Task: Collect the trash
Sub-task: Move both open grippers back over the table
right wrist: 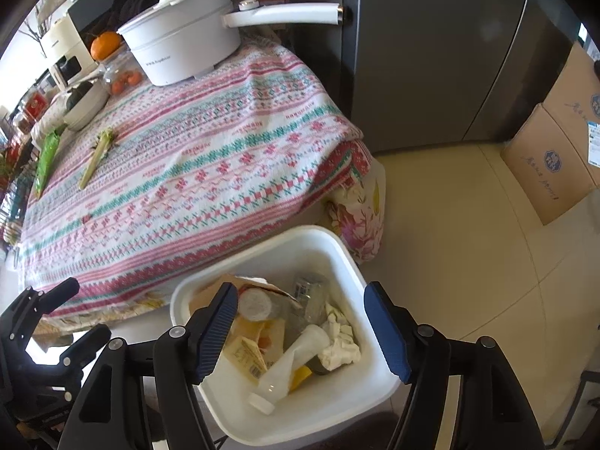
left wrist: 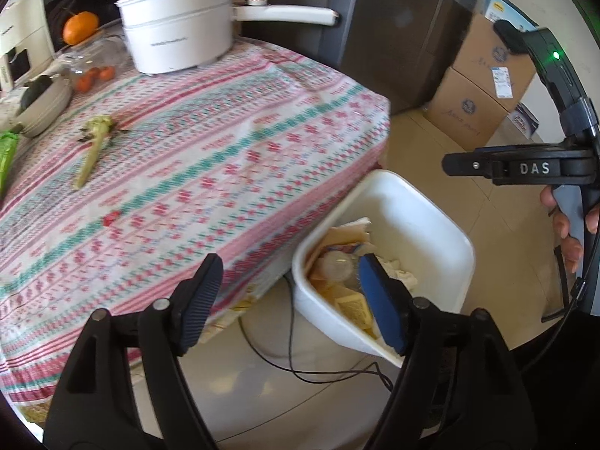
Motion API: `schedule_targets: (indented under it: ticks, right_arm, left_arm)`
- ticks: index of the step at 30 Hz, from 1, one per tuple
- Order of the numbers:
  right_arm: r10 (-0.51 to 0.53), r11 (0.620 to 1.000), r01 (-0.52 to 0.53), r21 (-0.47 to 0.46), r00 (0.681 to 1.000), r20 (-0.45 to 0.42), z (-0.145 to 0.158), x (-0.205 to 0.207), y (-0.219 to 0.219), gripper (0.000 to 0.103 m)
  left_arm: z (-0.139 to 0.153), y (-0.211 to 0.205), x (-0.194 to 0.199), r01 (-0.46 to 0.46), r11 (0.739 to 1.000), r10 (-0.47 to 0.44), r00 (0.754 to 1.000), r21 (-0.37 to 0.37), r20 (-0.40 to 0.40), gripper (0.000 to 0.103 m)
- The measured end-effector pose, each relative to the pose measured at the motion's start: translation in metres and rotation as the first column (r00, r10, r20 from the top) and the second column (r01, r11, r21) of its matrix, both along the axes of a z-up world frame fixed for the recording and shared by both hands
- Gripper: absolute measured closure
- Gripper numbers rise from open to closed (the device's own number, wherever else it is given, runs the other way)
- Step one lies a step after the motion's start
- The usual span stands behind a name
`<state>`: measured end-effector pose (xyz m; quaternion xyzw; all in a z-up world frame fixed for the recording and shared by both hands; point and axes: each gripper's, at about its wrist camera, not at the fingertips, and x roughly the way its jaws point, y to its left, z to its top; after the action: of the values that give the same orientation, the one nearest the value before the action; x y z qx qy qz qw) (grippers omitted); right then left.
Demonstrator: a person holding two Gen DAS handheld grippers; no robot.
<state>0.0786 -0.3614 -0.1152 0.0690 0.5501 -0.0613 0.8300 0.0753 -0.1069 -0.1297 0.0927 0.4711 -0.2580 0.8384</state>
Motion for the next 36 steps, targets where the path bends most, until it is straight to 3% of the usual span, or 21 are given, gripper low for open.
schedule_targets:
  ticks: [5, 10, 19, 25, 29, 36]
  right_arm:
    - [0.016, 0.999, -0.017, 0.028, 0.999, 0.044, 0.011, 0.011, 0.014, 0.027]
    - [0.039, 0.998, -0.043, 0.042, 0.996, 0.077, 0.018, 0.024, 0.037, 0.023]
    - [0.103, 0.993, -0.106, 0.042, 0.992, 0.071, 0.010, 0.051, 0.089, 0.021]
    - [0.160, 0.987, -0.160, -0.013, 0.987, 0.018, -0.007, 0.075, 0.124, 0.020]
    - [0.198, 0.980, -0.198, -0.009, 0.980, 0.009, -0.013, 0.091, 0.151, 0.020]
    - [0.257, 0.966, -0.257, -0.042, 0.966, 0.002, -0.023, 0.122, 0.194, 0.020]
  left_arm:
    - [0.014, 0.030, 0.013, -0.081, 0.997, 0.080, 0.995, 0.018, 0.051, 0.019]
    - [0.021, 0.063, 0.031, -0.169, 0.985, 0.166, 0.983, 0.038, 0.074, 0.019]
    - [0.022, 0.128, 0.068, -0.354, 0.931, 0.339, 0.930, 0.095, 0.144, 0.018]
    - [0.015, 0.169, 0.106, -0.467, 0.873, 0.427, 0.872, 0.141, 0.241, 0.018]
    - [0.002, 0.196, 0.140, -0.538, 0.813, 0.457, 0.826, 0.221, 0.330, 0.018]
    - [-0.020, 0.226, 0.210, -0.618, 0.731, 0.482, 0.768, 0.291, 0.421, 0.018]
